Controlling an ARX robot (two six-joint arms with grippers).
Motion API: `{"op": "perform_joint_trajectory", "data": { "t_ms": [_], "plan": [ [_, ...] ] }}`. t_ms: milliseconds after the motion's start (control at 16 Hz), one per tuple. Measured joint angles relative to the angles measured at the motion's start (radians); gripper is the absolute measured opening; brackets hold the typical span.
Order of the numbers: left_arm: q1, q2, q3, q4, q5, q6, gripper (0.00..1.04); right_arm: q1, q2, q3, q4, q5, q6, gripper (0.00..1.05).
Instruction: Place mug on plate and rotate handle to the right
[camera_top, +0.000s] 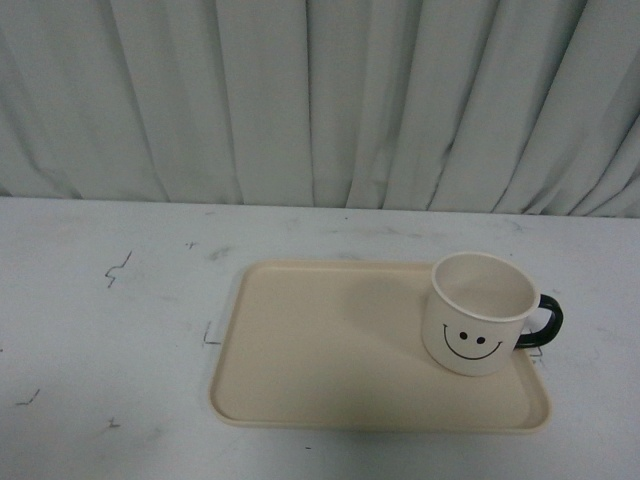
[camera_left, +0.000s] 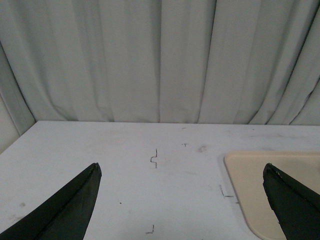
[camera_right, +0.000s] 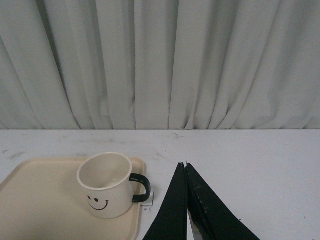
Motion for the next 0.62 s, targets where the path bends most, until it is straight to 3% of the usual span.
{"op": "perform_joint_trajectory", "data": {
  "t_ms": [187,249,623],
  "plan": [
    [0.000,0.000,0.000,0.000,0.000,0.000,0.98,0.000,-0.027,0.000,-0.033,0.000,0.000,0.02],
    [0.000,0.000,0.000,0.000,0.000,0.000,0.98,0.000,-0.134,0.000,-0.189,0.000,0.001,0.02],
    [0.001,0.000,0.000,0.000,0.000,0.000,0.98,0.000,-0.187,0.000,-0.197,0.000,0.001,0.02]
  ]
}}
